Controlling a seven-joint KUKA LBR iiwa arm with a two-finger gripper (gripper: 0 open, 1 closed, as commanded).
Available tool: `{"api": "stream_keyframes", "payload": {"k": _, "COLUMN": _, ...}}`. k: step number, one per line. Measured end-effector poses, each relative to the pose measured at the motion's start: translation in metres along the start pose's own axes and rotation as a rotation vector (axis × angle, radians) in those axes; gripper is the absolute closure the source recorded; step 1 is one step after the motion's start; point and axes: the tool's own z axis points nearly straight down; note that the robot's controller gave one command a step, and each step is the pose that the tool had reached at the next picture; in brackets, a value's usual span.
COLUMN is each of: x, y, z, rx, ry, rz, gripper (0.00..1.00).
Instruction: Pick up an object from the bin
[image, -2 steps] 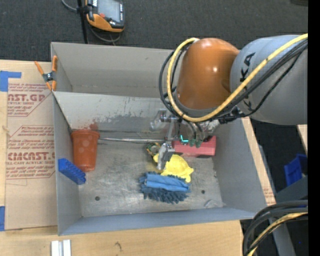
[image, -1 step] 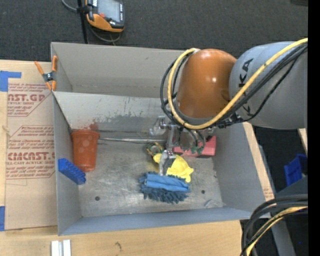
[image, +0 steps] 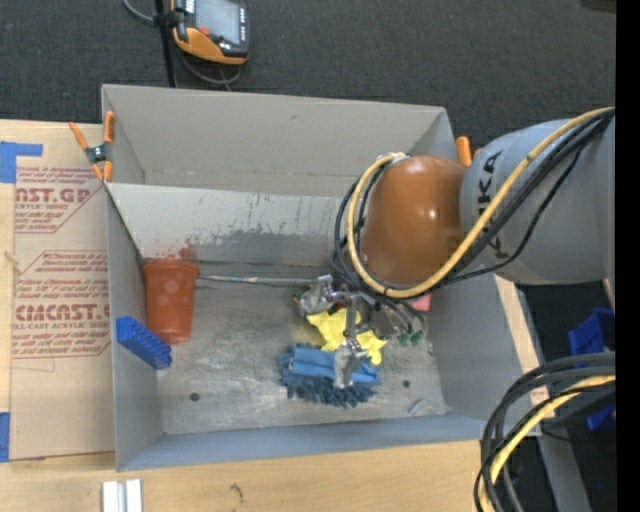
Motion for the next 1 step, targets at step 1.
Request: {"api": "stream_keyframes", "payload": {"k": 1, "x": 0.0252, "y": -0.0188, "z": 0.0279, "rx": -0.002, "ry": 0.011, "rz": -0.045, "gripper": 0.0}}
